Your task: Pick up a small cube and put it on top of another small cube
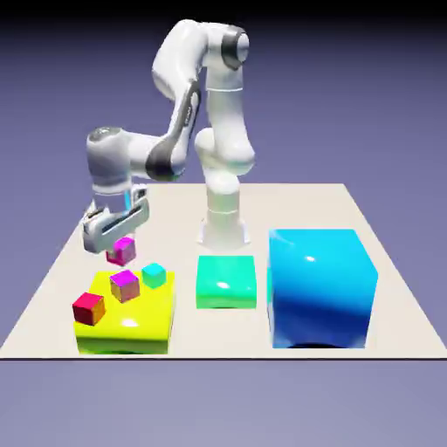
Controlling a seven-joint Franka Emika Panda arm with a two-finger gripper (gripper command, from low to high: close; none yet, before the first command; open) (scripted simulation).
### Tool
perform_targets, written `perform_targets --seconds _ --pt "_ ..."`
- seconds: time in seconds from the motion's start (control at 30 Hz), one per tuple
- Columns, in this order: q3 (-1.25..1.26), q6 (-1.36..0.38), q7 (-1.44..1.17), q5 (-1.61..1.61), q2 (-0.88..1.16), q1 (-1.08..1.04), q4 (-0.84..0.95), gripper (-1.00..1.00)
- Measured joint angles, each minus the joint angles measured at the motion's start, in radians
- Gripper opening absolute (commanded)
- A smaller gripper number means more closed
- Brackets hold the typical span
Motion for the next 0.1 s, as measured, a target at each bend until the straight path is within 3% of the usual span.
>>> perform_targets --seconds 0.03,0.1 --pt "-0.001 0.010 0.004 -0.005 0.008 -0.002 -0.003 1.00" --pt "-0.001 0.009 0.004 -0.005 0.008 -0.001 -0.003 1.00"
